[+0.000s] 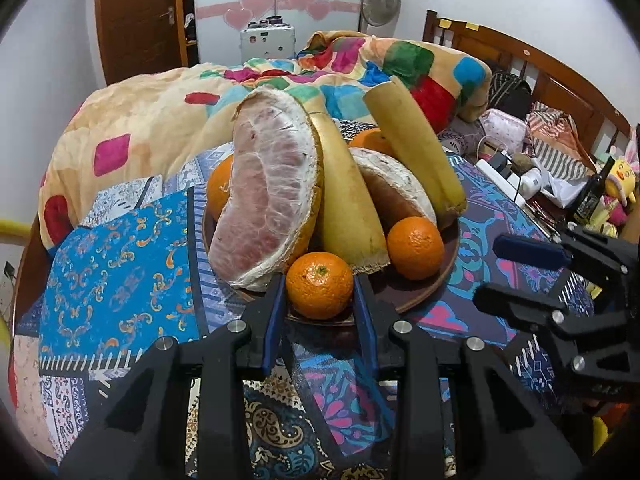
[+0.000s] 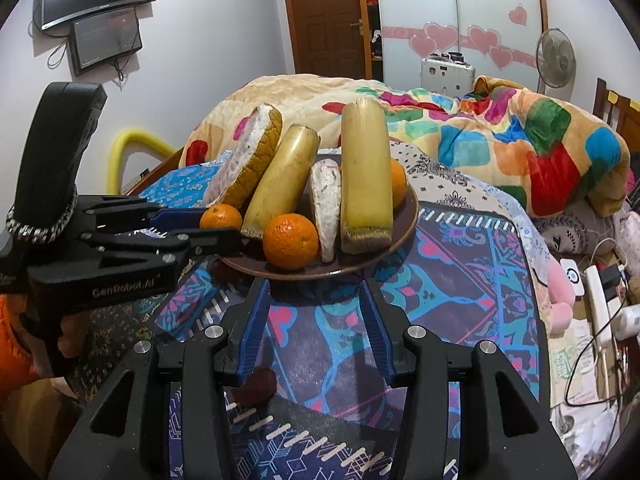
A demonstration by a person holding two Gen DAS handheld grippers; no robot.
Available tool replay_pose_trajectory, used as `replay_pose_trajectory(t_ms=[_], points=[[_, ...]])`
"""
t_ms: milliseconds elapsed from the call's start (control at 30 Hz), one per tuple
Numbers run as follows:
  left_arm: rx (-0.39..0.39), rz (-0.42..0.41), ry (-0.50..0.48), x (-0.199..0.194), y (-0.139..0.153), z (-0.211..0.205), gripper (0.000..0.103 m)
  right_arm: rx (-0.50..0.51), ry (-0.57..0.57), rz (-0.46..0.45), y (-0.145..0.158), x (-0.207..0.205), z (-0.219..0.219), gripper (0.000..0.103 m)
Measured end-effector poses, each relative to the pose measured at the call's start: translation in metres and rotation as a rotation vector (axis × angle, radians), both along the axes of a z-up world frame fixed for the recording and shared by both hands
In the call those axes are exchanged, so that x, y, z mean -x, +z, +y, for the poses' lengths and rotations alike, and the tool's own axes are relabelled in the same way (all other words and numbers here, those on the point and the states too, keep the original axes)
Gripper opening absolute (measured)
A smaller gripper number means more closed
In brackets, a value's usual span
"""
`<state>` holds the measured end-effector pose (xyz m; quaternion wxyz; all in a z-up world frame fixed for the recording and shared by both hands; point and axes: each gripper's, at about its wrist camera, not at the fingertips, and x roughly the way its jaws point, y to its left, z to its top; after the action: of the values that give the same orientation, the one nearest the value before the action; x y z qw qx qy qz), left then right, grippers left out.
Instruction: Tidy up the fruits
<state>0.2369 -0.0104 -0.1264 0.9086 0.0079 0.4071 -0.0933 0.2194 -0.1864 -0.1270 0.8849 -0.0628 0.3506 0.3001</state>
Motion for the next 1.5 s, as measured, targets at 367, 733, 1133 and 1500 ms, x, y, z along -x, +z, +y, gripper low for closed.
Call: replay_pose_trajectory(t_ms=[367,733,1133,1500], points=[[-0.031,-0.012,-0.005,0.017,0.005,-0.006,0.046,-0.006,0.005,0.015,0.001,0.015,-0.008,0.043],[-0.036,0.03,-0.011,0.058,-0.001,0.011,0.046,0.019,0.042,0.035,-0.006,0.046,-0.001,0.043],[-0.013,0.057,-0.03,0.066,-0.007,0.015,0.046,0.043,0.034,0.053,-0.019,0.05,0.003,0.018],[-0.074,0.05,-0.056,0.03,-0.008,-0.008,0.046,0.008,0.012,-0.009,-0.001,0.04,-0.005,0.016]])
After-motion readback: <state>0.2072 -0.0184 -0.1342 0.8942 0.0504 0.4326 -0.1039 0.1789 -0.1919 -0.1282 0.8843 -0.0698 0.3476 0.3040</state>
